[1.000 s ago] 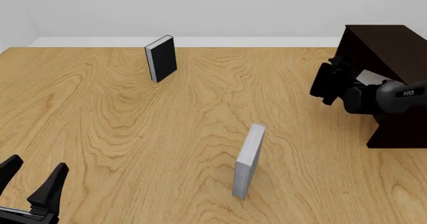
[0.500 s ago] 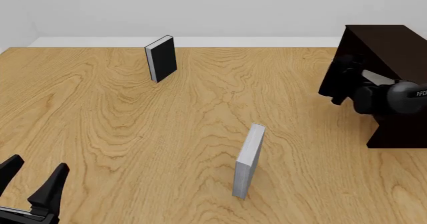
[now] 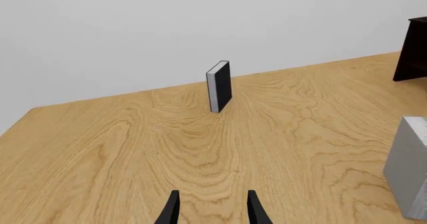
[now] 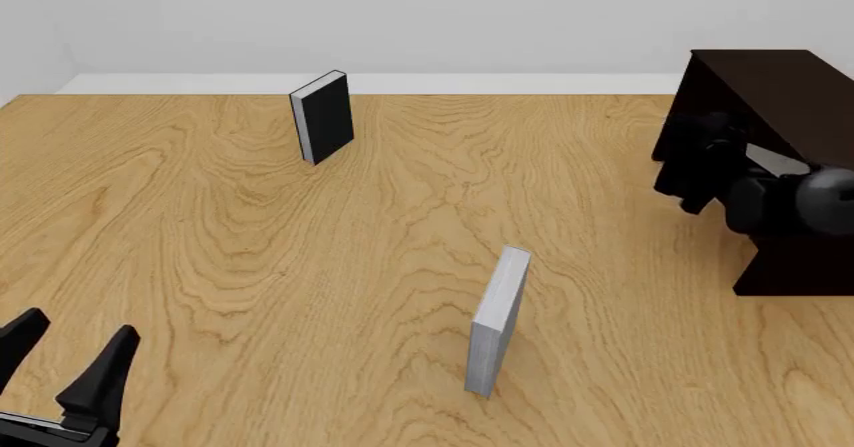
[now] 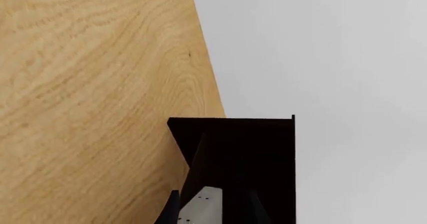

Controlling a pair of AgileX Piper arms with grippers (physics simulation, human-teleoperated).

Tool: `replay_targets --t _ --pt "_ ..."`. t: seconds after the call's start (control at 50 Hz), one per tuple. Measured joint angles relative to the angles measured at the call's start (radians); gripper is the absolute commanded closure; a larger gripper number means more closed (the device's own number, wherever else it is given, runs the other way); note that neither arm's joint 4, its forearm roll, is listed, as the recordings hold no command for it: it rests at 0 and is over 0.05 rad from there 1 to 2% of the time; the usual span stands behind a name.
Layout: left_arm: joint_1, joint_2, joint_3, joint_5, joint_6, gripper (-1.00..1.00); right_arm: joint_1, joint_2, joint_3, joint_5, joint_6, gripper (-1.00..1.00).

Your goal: Pick up the book on the right and place it on the cabinet shelf.

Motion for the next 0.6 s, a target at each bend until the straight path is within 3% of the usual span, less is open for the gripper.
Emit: replay_targets --t 0.6 --pt "-0.006 0.0 0.0 0.001 0.002 -1.0 -0.045 -0.04 0.085 -0.051 0.006 -1.0"
